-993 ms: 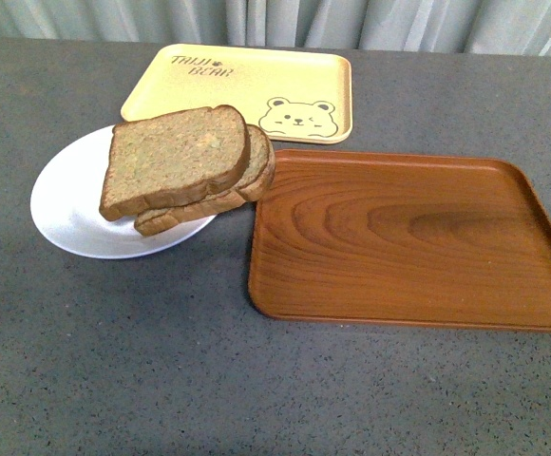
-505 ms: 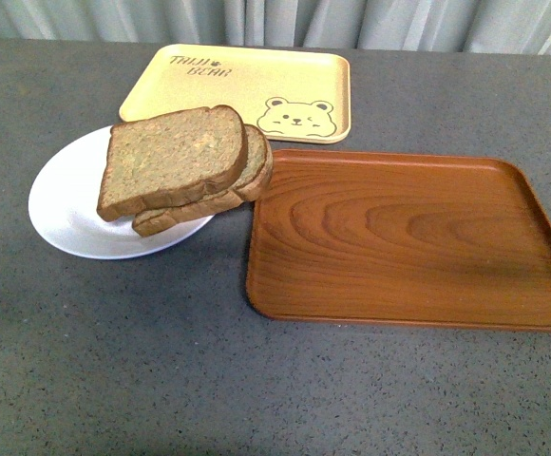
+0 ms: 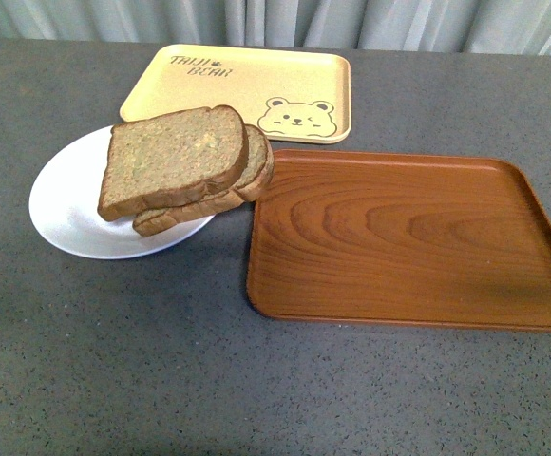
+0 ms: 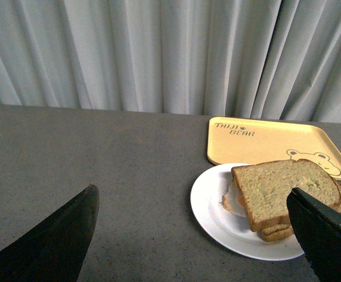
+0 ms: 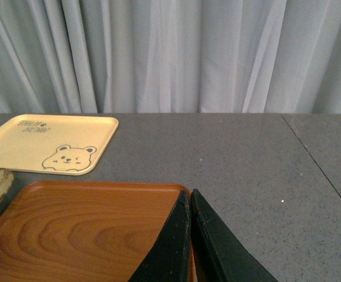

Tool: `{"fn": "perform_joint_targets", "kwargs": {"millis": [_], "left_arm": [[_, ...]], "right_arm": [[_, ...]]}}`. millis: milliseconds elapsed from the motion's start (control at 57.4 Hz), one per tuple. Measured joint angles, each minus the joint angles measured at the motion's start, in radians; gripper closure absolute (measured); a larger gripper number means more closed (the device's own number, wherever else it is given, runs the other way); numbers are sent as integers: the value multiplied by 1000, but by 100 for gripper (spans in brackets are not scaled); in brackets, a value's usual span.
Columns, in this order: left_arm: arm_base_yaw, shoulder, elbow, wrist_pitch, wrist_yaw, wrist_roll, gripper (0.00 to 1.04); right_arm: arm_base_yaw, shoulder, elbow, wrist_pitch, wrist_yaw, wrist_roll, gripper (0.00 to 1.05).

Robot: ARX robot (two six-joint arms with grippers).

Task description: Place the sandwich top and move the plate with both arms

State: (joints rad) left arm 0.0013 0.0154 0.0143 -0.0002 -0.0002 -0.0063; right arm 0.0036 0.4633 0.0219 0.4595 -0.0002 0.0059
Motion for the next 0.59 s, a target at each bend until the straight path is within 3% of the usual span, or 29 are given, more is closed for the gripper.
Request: {"fn": "perform_joint_targets", "kwargs": {"millis": [592], "left_arm": [[0, 0, 0, 0, 0, 0, 9]], "right_arm": [[0, -232, 0, -227, 0, 0, 103]]}}
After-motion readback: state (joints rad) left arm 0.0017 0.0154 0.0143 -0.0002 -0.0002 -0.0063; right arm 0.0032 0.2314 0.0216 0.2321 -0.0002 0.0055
